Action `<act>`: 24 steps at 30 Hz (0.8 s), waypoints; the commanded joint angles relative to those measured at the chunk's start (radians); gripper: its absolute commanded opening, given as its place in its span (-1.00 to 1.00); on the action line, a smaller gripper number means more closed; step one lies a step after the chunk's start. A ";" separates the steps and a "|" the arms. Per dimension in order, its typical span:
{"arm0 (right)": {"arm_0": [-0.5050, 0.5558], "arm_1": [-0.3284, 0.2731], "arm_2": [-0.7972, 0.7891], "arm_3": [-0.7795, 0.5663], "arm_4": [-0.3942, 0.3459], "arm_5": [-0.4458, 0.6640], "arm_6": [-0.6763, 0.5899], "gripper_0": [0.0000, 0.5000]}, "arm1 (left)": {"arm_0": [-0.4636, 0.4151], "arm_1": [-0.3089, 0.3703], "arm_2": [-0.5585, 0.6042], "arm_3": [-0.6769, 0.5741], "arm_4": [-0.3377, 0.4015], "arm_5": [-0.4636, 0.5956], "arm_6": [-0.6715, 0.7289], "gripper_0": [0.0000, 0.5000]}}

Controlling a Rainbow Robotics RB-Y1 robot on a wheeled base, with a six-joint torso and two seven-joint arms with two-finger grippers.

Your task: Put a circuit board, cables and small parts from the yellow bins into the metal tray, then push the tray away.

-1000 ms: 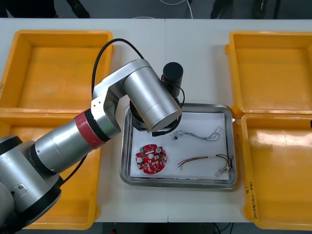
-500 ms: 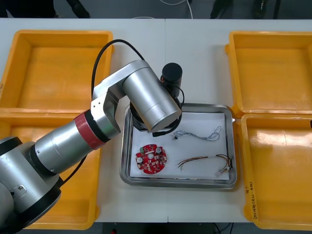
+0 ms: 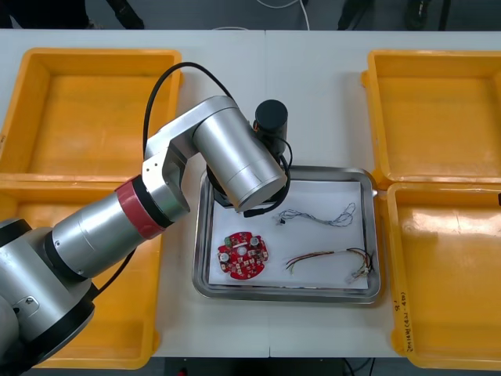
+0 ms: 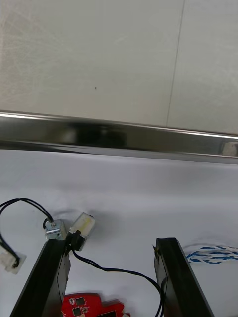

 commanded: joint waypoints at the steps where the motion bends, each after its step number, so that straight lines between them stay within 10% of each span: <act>1: 0.011 0.002 0.008 -0.005 0.000 0.003 0.022 1.00 | 0.006 0.037 -0.001 -0.010 0.025 -0.039 0.056 1.00; 24: 0.011 0.000 0.006 -0.005 -0.004 0.006 0.021 1.00 | 0.004 0.109 0.114 -0.237 0.077 0.185 0.031 1.00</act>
